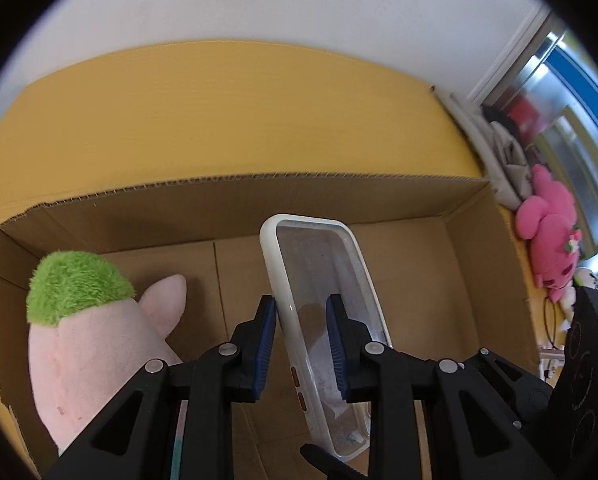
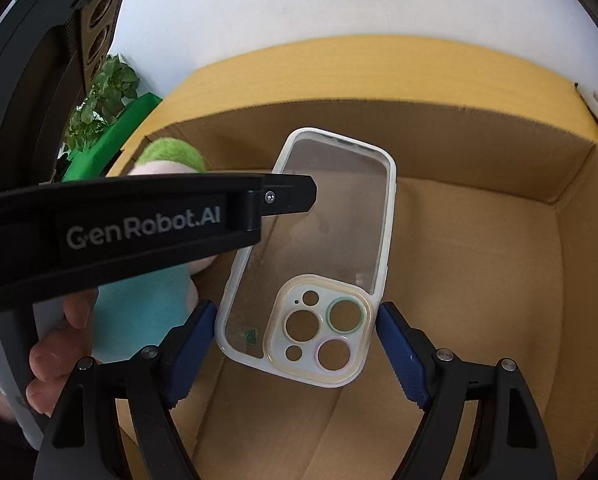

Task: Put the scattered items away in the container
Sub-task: 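Lower the phone case into the box and open the left gripper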

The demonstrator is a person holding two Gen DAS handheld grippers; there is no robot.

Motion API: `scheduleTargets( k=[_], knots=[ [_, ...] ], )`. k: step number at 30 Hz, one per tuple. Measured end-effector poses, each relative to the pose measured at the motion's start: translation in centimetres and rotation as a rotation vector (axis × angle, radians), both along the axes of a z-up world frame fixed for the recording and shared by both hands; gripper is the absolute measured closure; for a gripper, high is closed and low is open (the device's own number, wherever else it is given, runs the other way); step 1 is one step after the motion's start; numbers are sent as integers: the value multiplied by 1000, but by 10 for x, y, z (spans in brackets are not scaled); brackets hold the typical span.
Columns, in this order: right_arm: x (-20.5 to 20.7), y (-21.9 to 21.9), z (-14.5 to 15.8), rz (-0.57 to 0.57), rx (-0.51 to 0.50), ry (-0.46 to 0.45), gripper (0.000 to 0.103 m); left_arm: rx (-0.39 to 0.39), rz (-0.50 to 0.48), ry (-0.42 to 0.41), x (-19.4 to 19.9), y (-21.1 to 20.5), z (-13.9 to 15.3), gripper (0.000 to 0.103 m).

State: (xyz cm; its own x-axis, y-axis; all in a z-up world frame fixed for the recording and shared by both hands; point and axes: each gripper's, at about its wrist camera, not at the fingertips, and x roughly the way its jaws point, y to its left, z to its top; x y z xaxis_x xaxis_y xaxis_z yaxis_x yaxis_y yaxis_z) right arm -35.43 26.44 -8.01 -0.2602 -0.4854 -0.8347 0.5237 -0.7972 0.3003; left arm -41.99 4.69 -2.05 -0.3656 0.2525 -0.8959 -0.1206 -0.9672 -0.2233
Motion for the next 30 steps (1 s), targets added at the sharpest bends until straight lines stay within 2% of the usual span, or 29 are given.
scheduleTargets(
  k=[1, 2, 6, 10, 15, 19, 23, 27, 30],
  knots=[
    [-2, 0, -5, -2, 3, -6, 18, -29, 4, -29, -2, 2, -7, 81],
    [-3, 0, -9, -7, 8, -8, 18, -58, 4, -46, -3, 4, -11, 88],
    [-4, -3, -18, -3, 47, -1, 18, -137, -10, -59, -2, 11, -17, 88],
    [-9, -1, -24, -28, 29, -33, 19, -146, 8, -75, 0, 5, -20, 88],
    [-12, 2, -26, -37, 0, -62, 18, -148, 5, -45, 8, 1, -12, 87],
    [-1, 10, -16, -46, -19, -38, 18, -169, 17, 40, 22, -5, 15, 71],
    [17, 23, 14, -60, -67, -22, 10, -172, 23, 159, 52, -13, 52, 57],
    [54, 43, 50, -51, -83, 45, 9, -143, 17, 283, 107, -25, 90, 53],
    [90, 75, 62, -66, -77, 108, 6, -138, 18, 369, 162, -39, 106, 38]
  ],
)
